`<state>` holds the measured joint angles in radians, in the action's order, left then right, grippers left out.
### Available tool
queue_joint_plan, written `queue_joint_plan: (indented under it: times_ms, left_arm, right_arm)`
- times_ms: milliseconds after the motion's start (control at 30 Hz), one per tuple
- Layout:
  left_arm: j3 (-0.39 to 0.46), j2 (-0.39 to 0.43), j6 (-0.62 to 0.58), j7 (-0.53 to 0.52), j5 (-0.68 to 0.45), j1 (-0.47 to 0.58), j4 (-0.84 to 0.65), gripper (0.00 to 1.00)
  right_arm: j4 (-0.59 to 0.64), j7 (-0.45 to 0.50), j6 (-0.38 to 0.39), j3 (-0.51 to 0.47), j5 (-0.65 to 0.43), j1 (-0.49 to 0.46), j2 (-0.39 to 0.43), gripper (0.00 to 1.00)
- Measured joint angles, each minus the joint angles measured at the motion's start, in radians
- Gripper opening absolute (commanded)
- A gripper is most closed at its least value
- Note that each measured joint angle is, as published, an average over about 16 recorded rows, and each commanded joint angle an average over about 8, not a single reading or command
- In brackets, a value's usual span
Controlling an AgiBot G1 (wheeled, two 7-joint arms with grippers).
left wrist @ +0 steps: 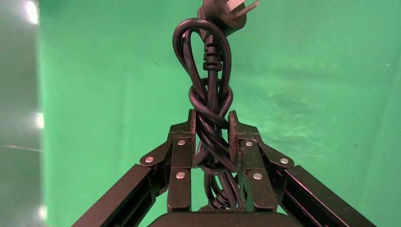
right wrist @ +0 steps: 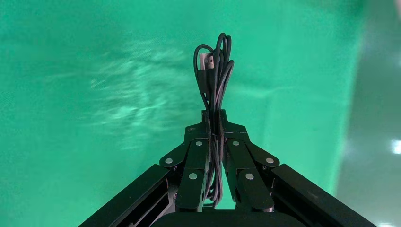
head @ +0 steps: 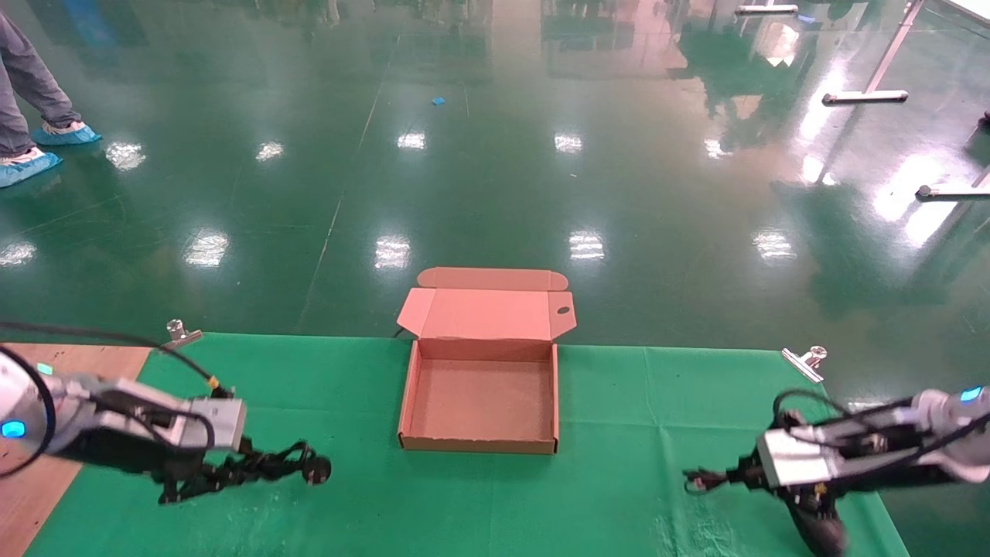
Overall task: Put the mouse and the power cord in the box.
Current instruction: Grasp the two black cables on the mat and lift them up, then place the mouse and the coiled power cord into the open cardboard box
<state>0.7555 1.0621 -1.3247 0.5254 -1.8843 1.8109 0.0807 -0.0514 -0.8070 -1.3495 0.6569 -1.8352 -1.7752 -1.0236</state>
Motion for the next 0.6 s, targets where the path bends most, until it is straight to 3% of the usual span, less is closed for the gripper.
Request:
queue_joint_plan:
  times_ms: [333, 600]
  left_arm:
    - [0.009, 0.047, -0.068, -0.042, -0.014, 0.116, 0.1, 0.0]
    - [0.009, 0.095, -0.077, -0.068, -0.018, 0.192, 0.2, 0.0]
  right_arm:
    - [-0.059, 0.061, -0.085, -0.006, 0.008, -0.144, -0.016, 0.0]
    - [-0.115, 0.146, -0.096, -0.014, 0.018, -0.23, -0.079, 0.0]
